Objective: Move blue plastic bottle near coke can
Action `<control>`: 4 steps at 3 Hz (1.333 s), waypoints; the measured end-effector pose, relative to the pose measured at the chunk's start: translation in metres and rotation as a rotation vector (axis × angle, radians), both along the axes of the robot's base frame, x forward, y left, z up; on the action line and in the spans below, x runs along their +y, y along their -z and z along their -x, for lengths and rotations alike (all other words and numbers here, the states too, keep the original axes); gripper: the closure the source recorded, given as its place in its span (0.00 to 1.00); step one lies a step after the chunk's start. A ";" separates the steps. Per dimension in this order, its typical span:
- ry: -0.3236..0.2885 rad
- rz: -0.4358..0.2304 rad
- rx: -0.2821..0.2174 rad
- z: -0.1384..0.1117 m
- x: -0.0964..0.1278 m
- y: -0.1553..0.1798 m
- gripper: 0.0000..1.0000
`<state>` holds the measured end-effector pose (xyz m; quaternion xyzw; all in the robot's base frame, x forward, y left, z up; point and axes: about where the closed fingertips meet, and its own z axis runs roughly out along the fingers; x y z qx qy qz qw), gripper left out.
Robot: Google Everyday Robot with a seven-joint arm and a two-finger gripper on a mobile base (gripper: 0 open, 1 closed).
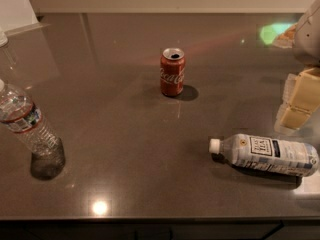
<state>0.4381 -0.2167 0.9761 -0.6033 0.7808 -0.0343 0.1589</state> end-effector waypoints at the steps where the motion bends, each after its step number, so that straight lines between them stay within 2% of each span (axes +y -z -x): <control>1: 0.000 0.000 -0.001 0.001 0.000 -0.001 0.00; 4: -0.020 0.019 0.078 0.050 -0.021 0.035 0.00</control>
Offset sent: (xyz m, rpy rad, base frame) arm -0.0327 -0.0111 -0.0206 -0.0024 0.0842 0.0182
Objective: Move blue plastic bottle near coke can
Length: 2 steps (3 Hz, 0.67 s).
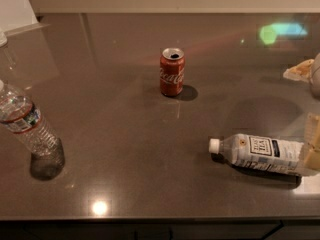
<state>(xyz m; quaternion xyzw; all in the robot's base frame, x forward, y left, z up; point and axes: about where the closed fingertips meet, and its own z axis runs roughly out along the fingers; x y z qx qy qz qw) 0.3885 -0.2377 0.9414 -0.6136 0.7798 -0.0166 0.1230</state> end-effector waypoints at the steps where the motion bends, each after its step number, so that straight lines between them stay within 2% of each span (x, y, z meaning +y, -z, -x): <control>1: -0.019 0.008 0.014 0.013 -0.004 0.021 0.00; 2: -0.046 0.010 0.023 0.019 -0.006 0.042 0.00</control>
Offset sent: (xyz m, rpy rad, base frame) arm -0.0271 -0.0109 -0.0700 -0.0124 0.0414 0.0814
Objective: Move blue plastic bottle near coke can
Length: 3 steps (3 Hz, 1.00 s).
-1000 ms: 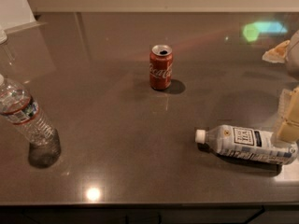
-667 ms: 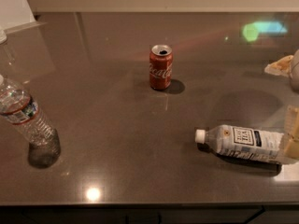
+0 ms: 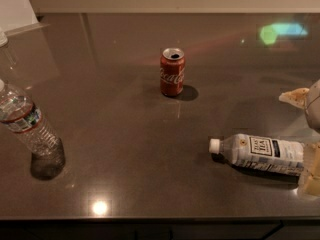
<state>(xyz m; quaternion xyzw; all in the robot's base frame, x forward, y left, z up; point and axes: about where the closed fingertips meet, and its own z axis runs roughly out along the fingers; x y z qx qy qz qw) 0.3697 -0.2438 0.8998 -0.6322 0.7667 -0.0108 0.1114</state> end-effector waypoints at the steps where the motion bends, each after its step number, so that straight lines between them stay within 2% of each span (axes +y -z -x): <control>1: -0.016 -0.014 0.017 0.001 -0.003 0.017 0.00; 2: -0.023 -0.034 0.038 0.000 -0.003 0.029 0.00; 3: -0.029 -0.040 0.067 -0.001 -0.002 0.041 0.18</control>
Offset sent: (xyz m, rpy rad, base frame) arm 0.0013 -0.0038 -0.0469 0.0623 0.0719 0.0298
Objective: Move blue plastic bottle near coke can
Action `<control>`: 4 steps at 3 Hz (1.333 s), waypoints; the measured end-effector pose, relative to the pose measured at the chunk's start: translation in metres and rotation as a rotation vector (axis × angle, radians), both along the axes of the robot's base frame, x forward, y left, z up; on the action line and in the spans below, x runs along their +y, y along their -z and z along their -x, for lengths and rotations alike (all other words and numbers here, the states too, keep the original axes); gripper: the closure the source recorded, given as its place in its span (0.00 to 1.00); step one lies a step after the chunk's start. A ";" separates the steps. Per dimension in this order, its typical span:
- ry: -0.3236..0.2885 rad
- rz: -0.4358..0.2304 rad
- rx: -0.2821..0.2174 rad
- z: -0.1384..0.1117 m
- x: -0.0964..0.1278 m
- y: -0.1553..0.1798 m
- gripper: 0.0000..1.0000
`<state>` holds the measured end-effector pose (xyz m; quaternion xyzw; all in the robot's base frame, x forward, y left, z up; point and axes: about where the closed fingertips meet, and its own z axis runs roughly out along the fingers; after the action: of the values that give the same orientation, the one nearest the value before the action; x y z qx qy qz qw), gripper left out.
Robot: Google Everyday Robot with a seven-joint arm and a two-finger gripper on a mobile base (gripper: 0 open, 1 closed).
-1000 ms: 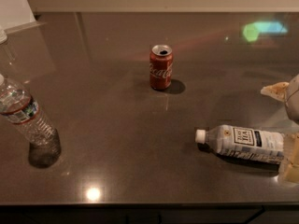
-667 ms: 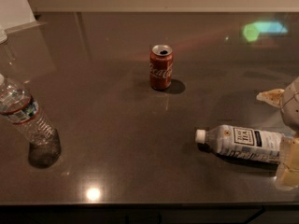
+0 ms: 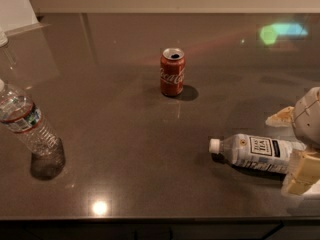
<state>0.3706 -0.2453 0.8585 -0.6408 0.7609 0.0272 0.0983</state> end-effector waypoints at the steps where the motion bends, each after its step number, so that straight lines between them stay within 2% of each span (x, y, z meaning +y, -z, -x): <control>1: -0.003 -0.003 0.022 -0.001 0.000 0.006 0.42; 2: -0.009 0.002 0.028 -0.003 0.000 0.004 0.64; 3: -0.008 0.006 0.013 -0.017 0.005 -0.011 0.87; 4: -0.002 0.019 -0.022 -0.049 0.012 -0.034 1.00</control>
Offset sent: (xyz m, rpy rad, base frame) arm 0.0073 -0.0008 -0.0042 -0.0072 0.0447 0.0188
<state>0.4200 -0.2335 0.8929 -0.6427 0.7593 0.0129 0.1006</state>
